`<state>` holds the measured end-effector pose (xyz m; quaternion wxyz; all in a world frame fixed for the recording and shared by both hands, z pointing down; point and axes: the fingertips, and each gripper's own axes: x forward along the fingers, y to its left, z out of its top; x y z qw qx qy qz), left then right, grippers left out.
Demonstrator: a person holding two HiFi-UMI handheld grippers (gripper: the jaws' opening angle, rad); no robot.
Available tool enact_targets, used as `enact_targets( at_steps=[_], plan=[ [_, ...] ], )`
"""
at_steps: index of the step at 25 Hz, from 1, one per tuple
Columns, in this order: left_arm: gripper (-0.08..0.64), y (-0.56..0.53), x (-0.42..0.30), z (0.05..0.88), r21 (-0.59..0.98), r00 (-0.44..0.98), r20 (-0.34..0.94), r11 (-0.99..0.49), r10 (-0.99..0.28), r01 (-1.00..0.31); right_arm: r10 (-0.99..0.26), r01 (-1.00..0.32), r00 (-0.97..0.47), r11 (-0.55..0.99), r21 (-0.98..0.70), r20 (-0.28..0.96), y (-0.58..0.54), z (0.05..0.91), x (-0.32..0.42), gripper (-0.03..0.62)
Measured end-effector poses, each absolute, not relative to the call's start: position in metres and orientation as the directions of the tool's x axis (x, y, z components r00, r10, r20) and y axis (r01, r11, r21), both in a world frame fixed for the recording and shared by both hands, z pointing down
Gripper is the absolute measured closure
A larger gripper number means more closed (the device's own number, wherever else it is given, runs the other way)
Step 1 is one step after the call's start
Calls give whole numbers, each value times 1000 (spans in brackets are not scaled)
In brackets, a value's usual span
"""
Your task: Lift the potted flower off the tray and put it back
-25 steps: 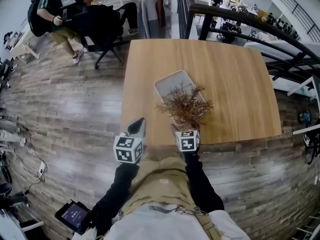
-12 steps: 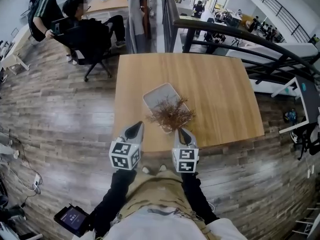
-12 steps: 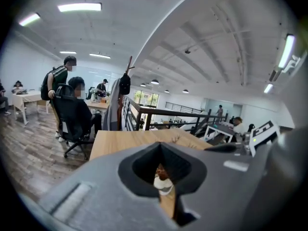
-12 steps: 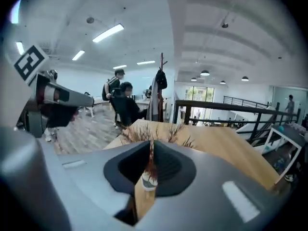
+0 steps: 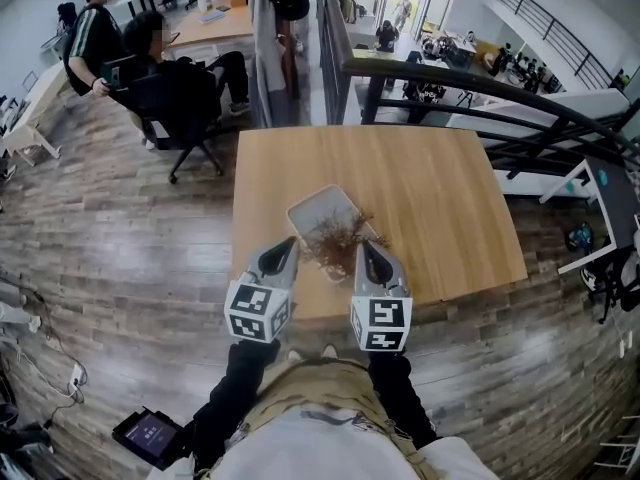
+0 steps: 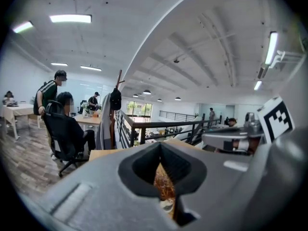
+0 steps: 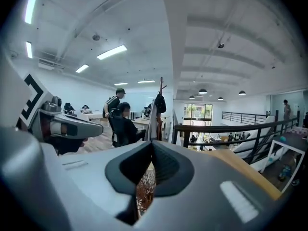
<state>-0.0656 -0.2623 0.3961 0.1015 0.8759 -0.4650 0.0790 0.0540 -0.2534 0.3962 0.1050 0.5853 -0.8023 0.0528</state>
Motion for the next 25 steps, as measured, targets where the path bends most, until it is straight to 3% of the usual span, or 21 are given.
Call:
enact_targets(
  at_steps=[25],
  plan=[
    [558,-280,-53,369,64,558,183,-556,-809,-828,-925,-933,-353,359,15,142,-271,358,45,588]
  ],
)
